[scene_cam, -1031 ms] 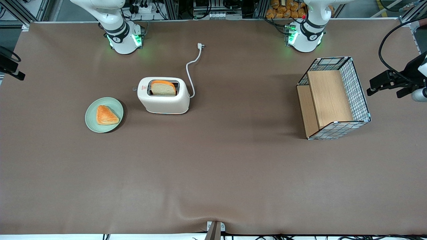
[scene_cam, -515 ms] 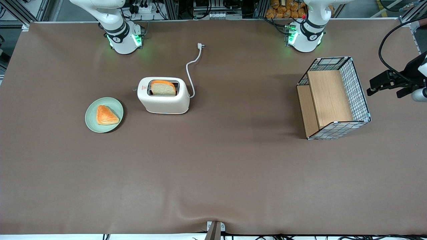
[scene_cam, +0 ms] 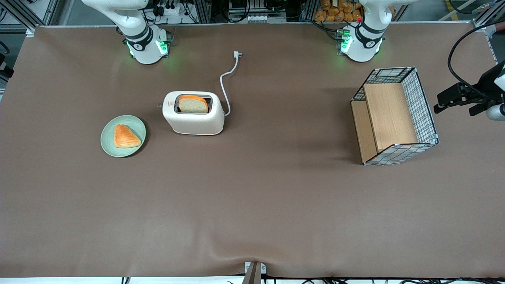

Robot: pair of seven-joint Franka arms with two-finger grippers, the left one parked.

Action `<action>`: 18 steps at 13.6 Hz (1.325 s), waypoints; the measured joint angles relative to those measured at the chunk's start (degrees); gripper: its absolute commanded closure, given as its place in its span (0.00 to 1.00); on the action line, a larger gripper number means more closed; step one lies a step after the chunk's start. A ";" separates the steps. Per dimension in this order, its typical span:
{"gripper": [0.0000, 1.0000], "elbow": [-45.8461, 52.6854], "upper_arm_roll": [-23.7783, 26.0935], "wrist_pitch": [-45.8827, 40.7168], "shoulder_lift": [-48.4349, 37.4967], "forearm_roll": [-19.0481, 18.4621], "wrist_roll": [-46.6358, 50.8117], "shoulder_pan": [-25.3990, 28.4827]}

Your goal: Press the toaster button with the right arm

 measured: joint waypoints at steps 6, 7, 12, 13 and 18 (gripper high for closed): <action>0.00 0.00 2.74 -0.11 0.02 -0.69 0.03 0.14; 0.00 0.00 2.75 -0.15 0.03 -0.71 0.03 0.13; 0.00 -0.12 2.77 -0.44 0.10 -0.90 0.03 0.13; 0.00 -0.18 2.77 -0.55 0.15 -0.95 0.03 0.13; 0.00 -0.36 2.87 -1.39 1.11 -1.01 0.03 0.13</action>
